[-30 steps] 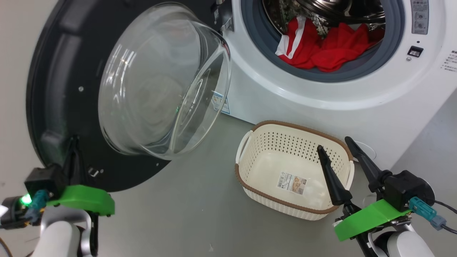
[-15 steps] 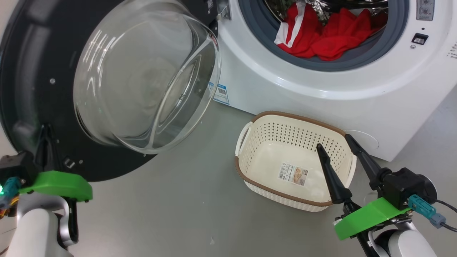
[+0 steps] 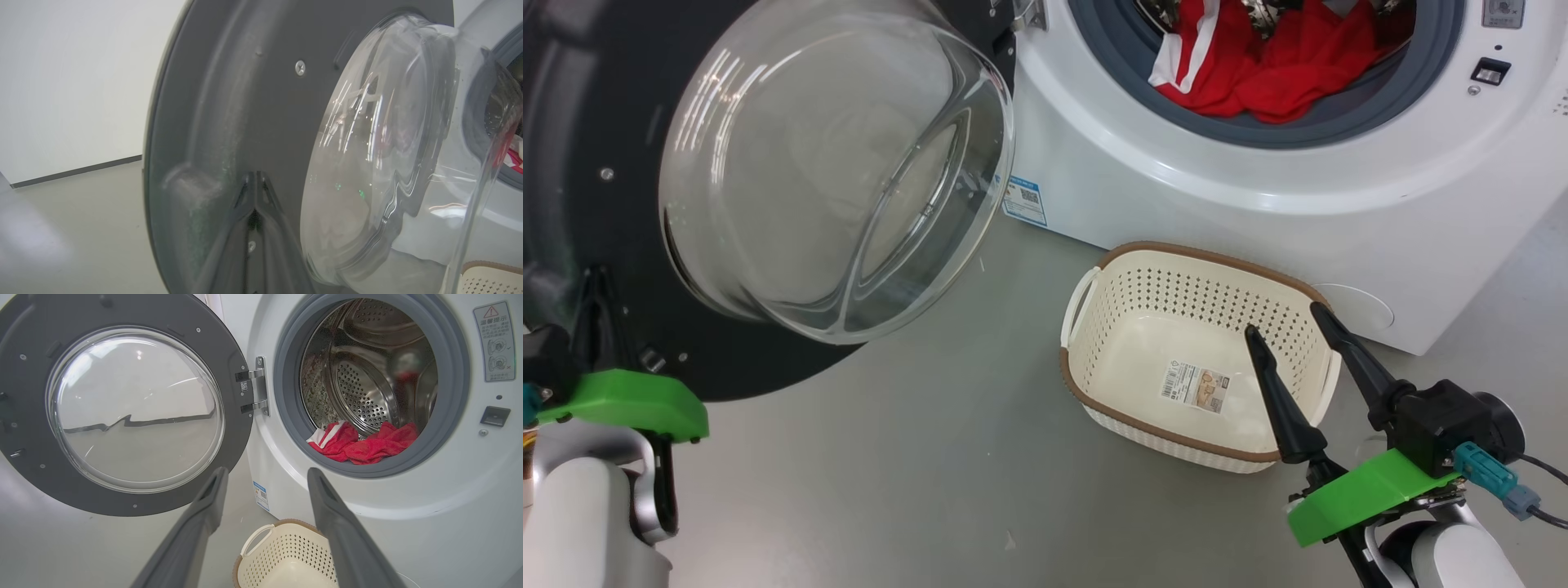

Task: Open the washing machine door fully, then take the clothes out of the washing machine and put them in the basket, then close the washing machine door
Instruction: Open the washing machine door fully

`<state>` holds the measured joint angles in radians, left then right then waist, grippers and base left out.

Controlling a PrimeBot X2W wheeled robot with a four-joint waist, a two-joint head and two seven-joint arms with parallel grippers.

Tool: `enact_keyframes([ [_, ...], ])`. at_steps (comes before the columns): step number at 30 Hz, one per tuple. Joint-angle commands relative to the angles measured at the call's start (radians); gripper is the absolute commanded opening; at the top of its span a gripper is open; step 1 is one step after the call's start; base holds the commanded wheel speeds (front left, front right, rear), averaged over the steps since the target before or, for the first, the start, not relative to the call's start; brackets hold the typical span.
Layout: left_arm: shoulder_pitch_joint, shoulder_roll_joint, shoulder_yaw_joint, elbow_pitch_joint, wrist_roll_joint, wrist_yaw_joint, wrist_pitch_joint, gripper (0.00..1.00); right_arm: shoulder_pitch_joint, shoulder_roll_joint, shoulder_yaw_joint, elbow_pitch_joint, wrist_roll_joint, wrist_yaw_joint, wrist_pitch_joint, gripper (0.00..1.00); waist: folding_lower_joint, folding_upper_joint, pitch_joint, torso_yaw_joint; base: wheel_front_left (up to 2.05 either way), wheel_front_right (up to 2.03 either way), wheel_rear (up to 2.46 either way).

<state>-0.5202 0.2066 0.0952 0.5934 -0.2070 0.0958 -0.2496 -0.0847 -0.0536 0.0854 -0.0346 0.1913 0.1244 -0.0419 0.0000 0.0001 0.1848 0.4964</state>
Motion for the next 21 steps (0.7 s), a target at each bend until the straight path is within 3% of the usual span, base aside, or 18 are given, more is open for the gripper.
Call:
enact_keyframes([
  [1, -0.043, 0.05, 0.049, -0.013, 0.013, -0.003, -0.012, 0.0, -0.033, 0.003, 0.029, -0.033, -0.004, 0.006, 0.004, 1.0, 0.0, -0.0001, 0.002, -0.001, 0.0, 0.0, 0.0],
  [18, -0.024, 0.023, 0.094, -0.033, 0.052, -0.024, -0.012, 0.0, -0.049, 0.003, 0.031, -0.012, 0.009, 0.006, -0.011, 1.0, 0.0, -0.0001, -0.008, -0.017, 0.0, 0.0, 0.0],
  [19, -0.018, 0.022, 0.093, -0.043, 0.057, -0.028, -0.012, 0.15, -0.049, 0.003, 0.031, -0.011, 0.01, 0.006, -0.013, 1.0, 0.0, -0.0001, -0.01, -0.018, 0.0, 0.0, 0.0],
  [20, -0.012, 0.019, 0.092, -0.052, 0.06, -0.03, -0.012, 0.52, -0.05, 0.003, 0.032, -0.008, 0.012, 0.006, -0.015, 1.0, 0.0, -0.0001, -0.011, -0.02, 0.0, 0.0, 0.0],
  [21, -0.005, 0.016, 0.092, -0.063, 0.063, -0.031, -0.012, 1.0, -0.05, 0.003, 0.032, -0.006, 0.015, 0.006, -0.018, 1.0, 0.0, -0.0001, -0.014, -0.021, 0.0, 0.0, 0.0],
])
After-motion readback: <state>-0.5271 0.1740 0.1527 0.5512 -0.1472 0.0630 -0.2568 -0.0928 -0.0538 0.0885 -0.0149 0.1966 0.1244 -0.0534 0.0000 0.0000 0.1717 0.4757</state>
